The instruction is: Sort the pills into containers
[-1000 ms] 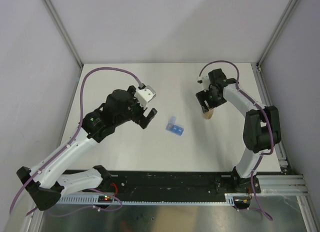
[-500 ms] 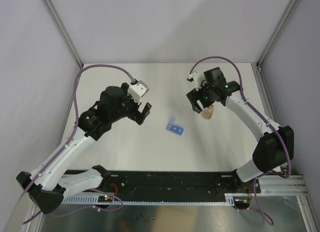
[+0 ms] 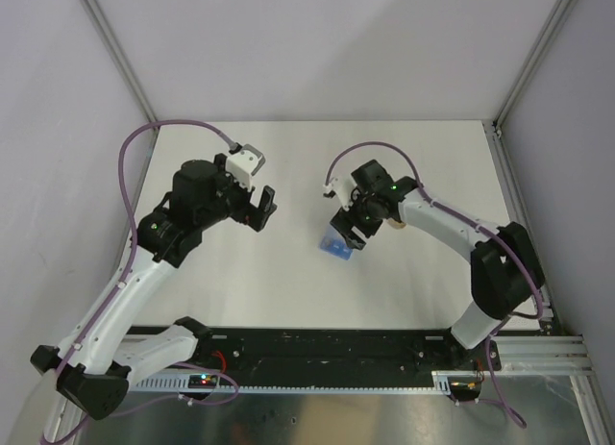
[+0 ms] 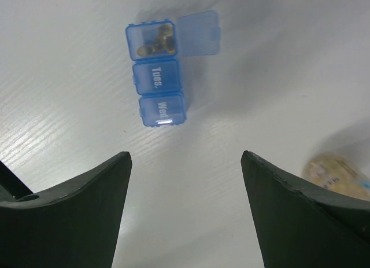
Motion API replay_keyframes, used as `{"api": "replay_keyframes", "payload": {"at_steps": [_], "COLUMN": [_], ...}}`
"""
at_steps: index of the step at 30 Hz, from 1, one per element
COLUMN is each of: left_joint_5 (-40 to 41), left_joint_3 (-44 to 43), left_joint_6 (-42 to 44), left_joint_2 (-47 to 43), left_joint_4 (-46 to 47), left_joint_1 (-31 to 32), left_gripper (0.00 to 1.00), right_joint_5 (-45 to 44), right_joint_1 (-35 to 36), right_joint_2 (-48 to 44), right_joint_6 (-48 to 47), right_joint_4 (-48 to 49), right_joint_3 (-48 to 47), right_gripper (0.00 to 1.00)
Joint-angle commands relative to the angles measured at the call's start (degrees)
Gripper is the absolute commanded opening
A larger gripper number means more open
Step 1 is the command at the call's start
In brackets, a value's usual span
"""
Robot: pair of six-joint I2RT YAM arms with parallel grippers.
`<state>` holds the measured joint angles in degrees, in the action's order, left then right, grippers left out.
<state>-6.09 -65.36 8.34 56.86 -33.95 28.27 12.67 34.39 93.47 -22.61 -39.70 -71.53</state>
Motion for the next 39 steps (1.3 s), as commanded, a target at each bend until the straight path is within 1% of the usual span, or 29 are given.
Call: {"api": "replay_keyframes", "payload": {"at_steps": [1, 13, 29, 39], "left_joint_5": [-1.9, -3.0, -3.6, -3.8], "left_joint_3": [-0.6, -0.2, -0.1, -0.1], "left_joint_6": [-1.6, -2.0, -2.0, -1.9], "left_joint_2": [-1.2, -0.3, 0.5, 0.6], "left_joint_4": [1.1, 1.1, 1.1, 1.1], "left_joint_1": [-1.2, -1.5, -1.9, -1.9], "left_gripper": [1.00, 1.00, 1.00, 1.00], "right_joint_5": [0.6, -0.1, 0.4, -0.1], "right_joint_1": [1.8, 3.4, 4.4, 5.4], "right_joint_2": [2.7, 9.4, 12.6, 13.4], "right_joint_6": [-0.7, -0.6, -0.6, -0.3], "right_joint_4": [3.8, 7.2, 8.6, 8.9], "right_joint_3": [1.1, 2.1, 2.1, 2.4], "right_gripper": [0.82, 0.80, 0.75, 0.68]}}
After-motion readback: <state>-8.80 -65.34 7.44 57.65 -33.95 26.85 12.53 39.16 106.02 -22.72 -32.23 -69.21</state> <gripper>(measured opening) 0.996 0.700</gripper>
